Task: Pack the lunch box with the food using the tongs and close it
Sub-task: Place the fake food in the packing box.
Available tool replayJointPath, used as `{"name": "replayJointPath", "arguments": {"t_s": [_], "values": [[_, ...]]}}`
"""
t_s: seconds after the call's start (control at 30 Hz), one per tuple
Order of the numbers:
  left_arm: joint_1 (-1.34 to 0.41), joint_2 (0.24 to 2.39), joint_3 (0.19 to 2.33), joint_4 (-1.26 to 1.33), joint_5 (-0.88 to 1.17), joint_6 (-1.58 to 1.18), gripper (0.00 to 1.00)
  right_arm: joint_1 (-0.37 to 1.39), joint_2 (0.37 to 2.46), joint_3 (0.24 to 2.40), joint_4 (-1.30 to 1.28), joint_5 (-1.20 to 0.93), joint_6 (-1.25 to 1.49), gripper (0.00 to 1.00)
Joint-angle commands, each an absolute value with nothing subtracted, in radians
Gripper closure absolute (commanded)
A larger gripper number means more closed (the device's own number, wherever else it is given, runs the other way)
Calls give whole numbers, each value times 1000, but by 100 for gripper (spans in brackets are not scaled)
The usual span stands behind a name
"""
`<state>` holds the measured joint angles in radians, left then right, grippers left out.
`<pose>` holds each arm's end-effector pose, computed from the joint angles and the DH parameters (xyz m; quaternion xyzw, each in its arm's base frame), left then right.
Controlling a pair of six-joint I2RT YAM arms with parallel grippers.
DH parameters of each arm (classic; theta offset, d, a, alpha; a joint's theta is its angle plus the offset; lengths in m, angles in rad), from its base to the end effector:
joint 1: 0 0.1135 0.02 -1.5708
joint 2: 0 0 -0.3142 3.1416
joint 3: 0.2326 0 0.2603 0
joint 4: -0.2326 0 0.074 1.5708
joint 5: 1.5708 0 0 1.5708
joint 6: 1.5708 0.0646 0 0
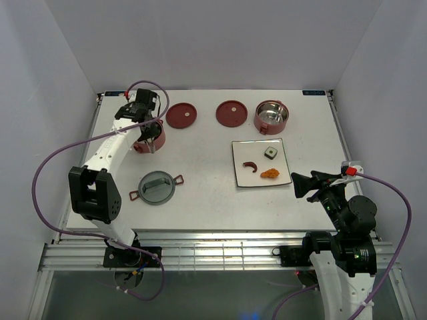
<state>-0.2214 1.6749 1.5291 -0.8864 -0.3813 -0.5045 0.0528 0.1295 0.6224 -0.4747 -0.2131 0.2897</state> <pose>0.3767 -0.0601 0.3336 -0.1834 0.9299 0.0780 0.3091 0.0395 0.0158 0.3293 0.0070 0.7008 0.1943 0.6864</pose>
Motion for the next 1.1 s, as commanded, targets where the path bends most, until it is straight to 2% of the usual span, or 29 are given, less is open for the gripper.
{"name": "replayJointPath", "arguments": {"t_s": [0.0,0.33,0.63,1.07], "values": [[-193,1680,1494,-831,-382,-523,70,52,117,623,-430,-224,275,22],[-195,1700,1445,-816,-379,-538,71,52,133,627,-425,-225,270,22],[-193,1684,1442,-815,-370,-534,52,52,130,627,-428,-212,270,22],[-201,1600,1496,-822,-308,-502,50,54,138,629,-426,-210,276,22]]}}
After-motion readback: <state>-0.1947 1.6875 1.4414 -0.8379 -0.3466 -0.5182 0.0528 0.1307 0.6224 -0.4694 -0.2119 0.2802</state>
